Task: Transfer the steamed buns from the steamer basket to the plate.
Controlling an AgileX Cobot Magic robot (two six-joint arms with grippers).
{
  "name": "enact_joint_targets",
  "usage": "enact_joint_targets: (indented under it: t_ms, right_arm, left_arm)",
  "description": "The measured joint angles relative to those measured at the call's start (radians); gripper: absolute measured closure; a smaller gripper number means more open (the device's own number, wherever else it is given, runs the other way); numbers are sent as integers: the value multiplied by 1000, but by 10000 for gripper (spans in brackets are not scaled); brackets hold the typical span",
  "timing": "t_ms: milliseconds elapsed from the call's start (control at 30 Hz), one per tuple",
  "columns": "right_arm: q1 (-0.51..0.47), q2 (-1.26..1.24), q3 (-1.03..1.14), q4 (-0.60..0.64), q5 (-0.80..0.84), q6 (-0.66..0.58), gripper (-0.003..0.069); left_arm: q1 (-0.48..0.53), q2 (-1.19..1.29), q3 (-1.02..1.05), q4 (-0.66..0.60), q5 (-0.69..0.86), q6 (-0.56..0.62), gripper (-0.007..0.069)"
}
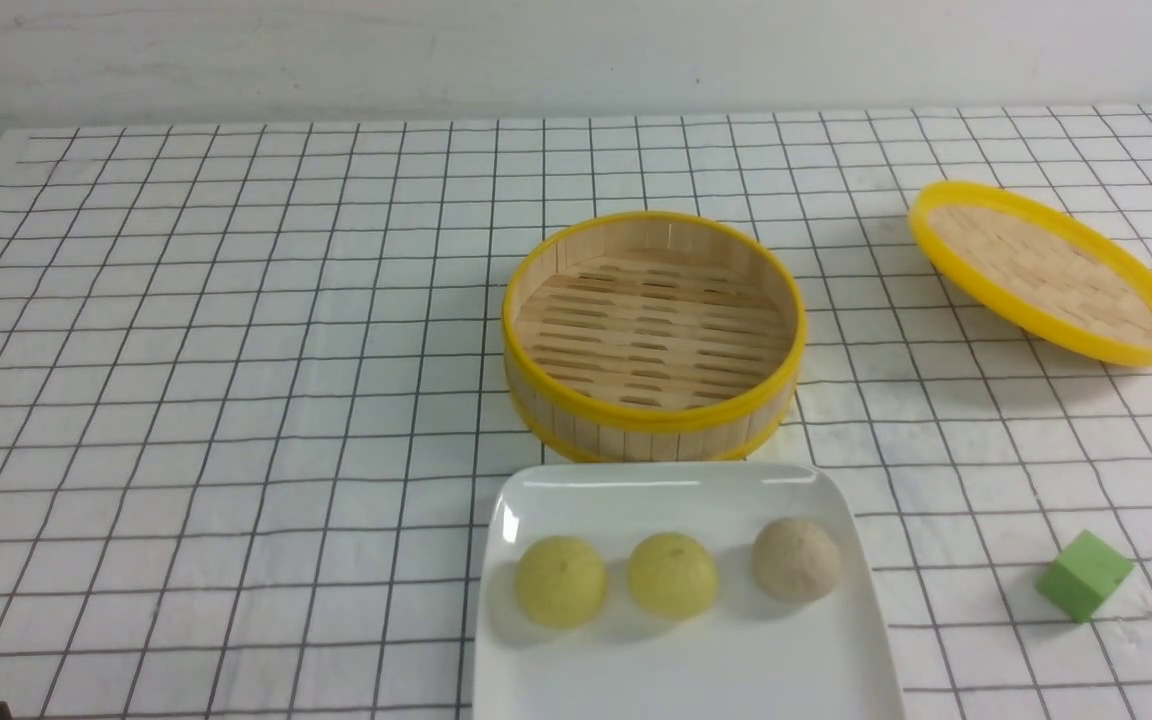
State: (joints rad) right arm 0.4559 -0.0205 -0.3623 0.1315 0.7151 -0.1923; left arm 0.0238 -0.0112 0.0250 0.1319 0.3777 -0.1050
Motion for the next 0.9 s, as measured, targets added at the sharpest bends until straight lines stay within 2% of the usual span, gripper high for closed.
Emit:
enact_joint_targets:
  t_ms: [733, 867, 900]
  right_arm:
    - [0, 0, 2, 8, -9, 5, 281]
    - [0, 0, 37, -3, -78, 8, 281]
    - [-2, 0, 92, -24, -160, 8, 281]
  left_arm:
    - [0, 0, 0, -1, 0, -2, 342]
    - [0, 0, 0, -1, 0, -2, 342]
    - [0, 0, 0, -1, 0, -2, 342]
